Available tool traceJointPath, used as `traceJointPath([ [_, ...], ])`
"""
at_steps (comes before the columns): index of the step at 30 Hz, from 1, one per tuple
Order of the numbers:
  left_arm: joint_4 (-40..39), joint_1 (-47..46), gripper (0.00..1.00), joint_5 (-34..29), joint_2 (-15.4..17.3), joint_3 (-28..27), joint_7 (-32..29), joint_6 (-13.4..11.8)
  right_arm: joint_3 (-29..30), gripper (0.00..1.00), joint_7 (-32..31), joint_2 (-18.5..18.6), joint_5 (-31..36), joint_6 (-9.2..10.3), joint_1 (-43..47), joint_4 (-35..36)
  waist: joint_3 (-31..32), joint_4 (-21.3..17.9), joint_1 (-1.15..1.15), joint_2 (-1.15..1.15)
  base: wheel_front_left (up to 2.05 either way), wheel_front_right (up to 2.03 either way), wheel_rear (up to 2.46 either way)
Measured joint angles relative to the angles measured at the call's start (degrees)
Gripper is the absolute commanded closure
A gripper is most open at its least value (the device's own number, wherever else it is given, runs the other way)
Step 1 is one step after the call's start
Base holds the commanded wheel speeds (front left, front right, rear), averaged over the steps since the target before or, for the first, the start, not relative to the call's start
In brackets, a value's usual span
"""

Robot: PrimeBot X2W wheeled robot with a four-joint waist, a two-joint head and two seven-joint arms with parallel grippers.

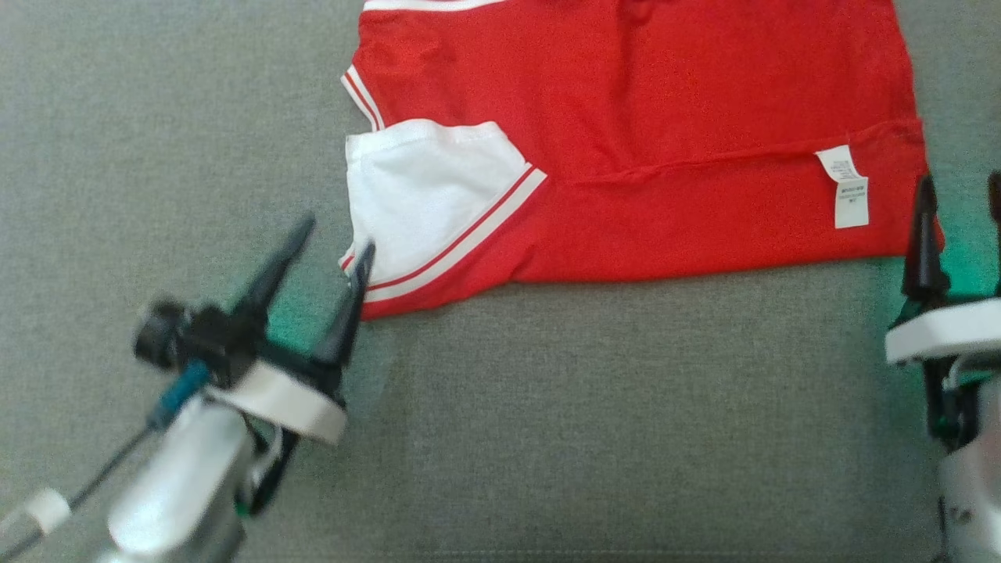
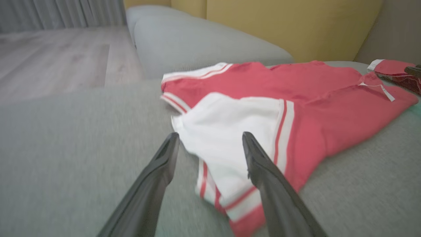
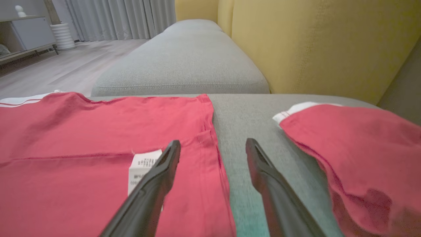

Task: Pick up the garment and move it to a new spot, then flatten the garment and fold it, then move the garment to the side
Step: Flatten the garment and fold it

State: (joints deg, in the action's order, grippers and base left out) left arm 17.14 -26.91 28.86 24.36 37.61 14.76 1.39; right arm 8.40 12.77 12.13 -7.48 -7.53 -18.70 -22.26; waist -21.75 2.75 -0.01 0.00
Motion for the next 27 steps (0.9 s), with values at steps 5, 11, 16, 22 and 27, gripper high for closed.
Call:
traceJointPath([
  [5,0.76,7.5,0.0,5.14,-3.47,-0.73,-0.19,-1.93,1.03,0.0,0.93,-2.74,0.0,0.0,1.9,-1.62,1.29,-0.52,0.0,0.0,0.0,0.0,0.0],
  [11,2.93,8.68,0.0,8.83,-5.32,-1.89,-2.71,-3.52,1.24,0.0,1.44,-4.03,0.0,0.0,1.87,-2.88,1.03,-1.17,0.01,0.0,0.0,0.0,0.0],
  [16,5.11,7.66,0.0,11.14,-5.54,-2.79,-4.74,-3.26,1.02,0.0,1.59,-4.2,0.0,0.0,1.65,-3.81,0.51,-1.88,0.0,0.0,0.0,0.0,0.0],
  [22,6.17,5.72,0.79,13.41,-5.97,-2.21,-7.67,1.23,0.77,0.0,1.6,-4.19,-0.03,0.0,1.52,-5.67,1.06,-2.44,0.01,0.0,0.0,0.0,0.0],
  [27,5.97,6.02,1.0,13.44,-5.87,-0.67,-8.12,2.66,0.86,0.0,1.6,-4.19,-1.38,0.0,0.56,-9.66,2.16,-2.0,0.01,0.0,0.0,0.0,0.0],
])
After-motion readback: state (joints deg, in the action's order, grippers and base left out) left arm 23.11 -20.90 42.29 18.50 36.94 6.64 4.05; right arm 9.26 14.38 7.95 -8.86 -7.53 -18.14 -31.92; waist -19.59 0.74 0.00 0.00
